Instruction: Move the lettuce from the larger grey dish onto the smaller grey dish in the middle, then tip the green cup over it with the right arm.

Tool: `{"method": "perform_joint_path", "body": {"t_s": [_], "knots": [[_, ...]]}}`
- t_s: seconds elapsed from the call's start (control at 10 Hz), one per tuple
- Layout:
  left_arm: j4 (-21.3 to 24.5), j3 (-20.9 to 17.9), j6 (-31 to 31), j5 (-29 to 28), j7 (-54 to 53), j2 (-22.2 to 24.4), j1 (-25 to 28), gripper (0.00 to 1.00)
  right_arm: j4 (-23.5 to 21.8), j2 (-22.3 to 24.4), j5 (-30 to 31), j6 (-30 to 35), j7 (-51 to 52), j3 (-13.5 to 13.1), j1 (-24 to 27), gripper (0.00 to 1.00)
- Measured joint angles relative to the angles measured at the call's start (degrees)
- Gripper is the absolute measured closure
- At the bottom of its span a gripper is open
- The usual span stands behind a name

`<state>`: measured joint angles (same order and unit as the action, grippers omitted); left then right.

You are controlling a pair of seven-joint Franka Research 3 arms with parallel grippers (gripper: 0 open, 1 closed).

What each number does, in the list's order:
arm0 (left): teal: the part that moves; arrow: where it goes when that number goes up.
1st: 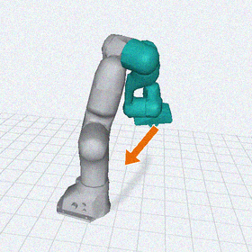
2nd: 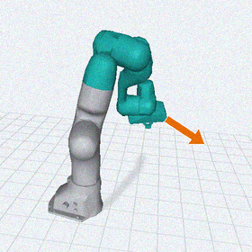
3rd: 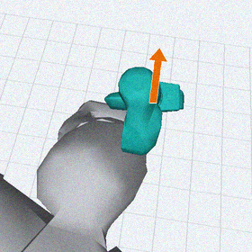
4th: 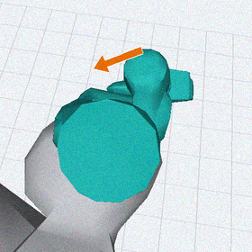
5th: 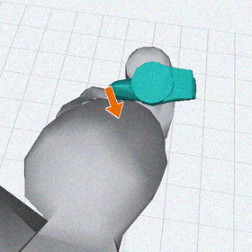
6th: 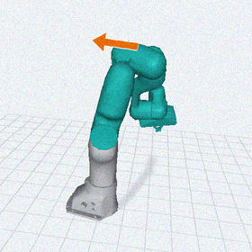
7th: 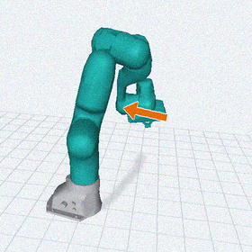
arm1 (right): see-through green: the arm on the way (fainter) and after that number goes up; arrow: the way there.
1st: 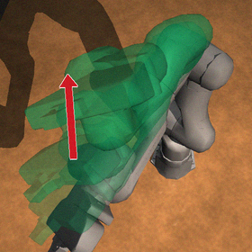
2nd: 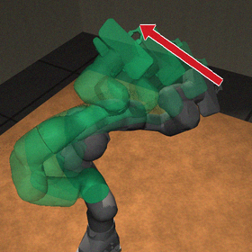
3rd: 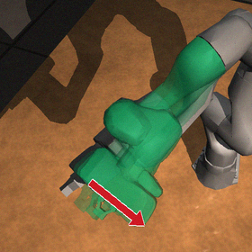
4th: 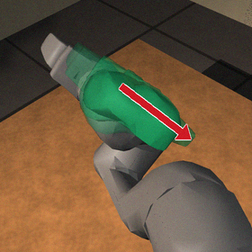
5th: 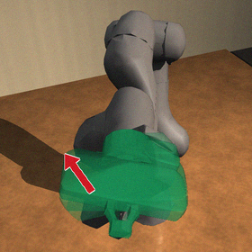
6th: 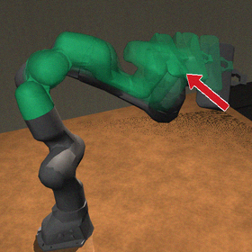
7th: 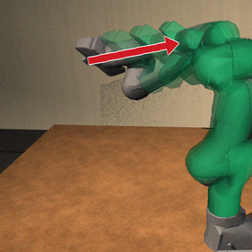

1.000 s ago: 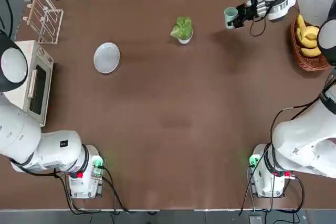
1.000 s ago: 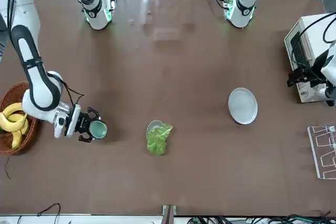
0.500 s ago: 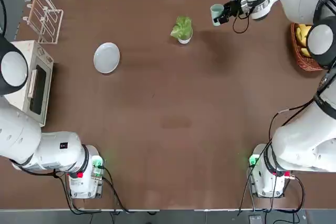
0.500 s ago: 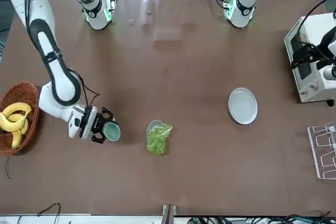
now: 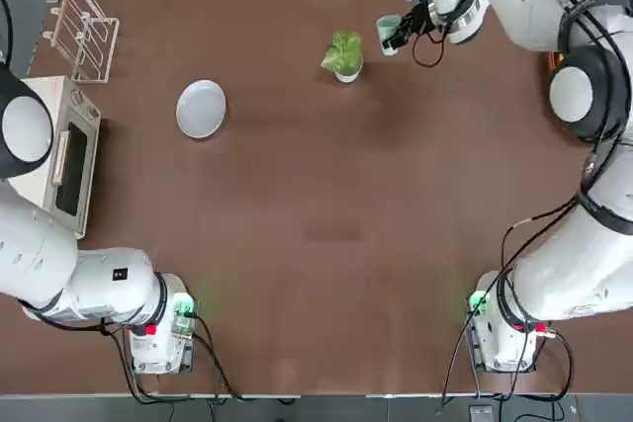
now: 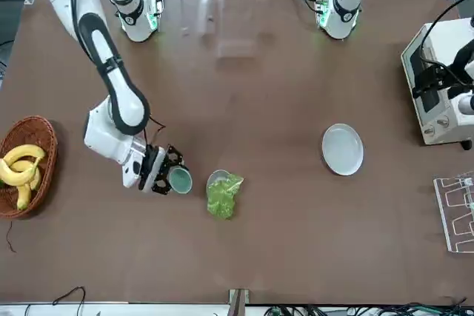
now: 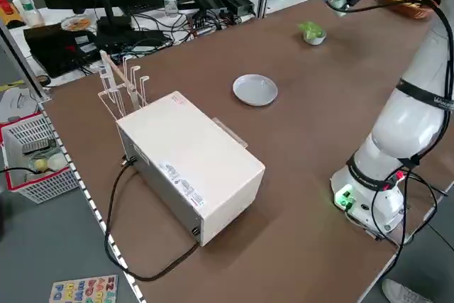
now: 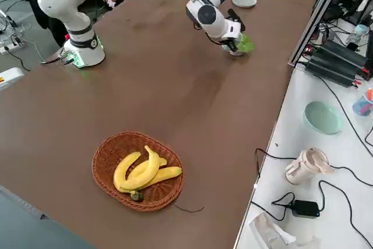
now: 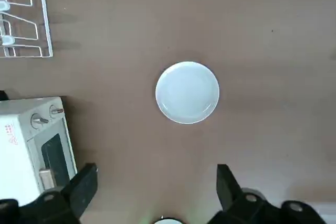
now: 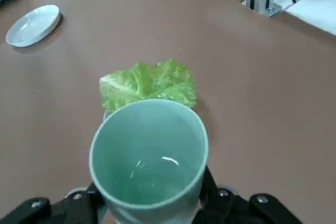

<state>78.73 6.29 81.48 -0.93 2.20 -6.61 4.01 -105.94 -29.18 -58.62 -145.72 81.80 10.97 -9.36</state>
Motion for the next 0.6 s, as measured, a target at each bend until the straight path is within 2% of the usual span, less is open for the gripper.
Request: {"method": "perform_joint_path", "body": {"t_s": [0.2,0.6], "knots": [[-0.01,-0.14,0.76,0.00,0.20,0.00,0.11,0.00,1.12,0.02,-0.14,0.00,-3.60,-4.84,-6.35,0.32],[-0.05,-0.21,2.17,0.00,0.20,0.00,0.19,0.00,2.17,0.03,-0.22,-0.01,-13.35,-9.44,-14.23,0.32]]}}
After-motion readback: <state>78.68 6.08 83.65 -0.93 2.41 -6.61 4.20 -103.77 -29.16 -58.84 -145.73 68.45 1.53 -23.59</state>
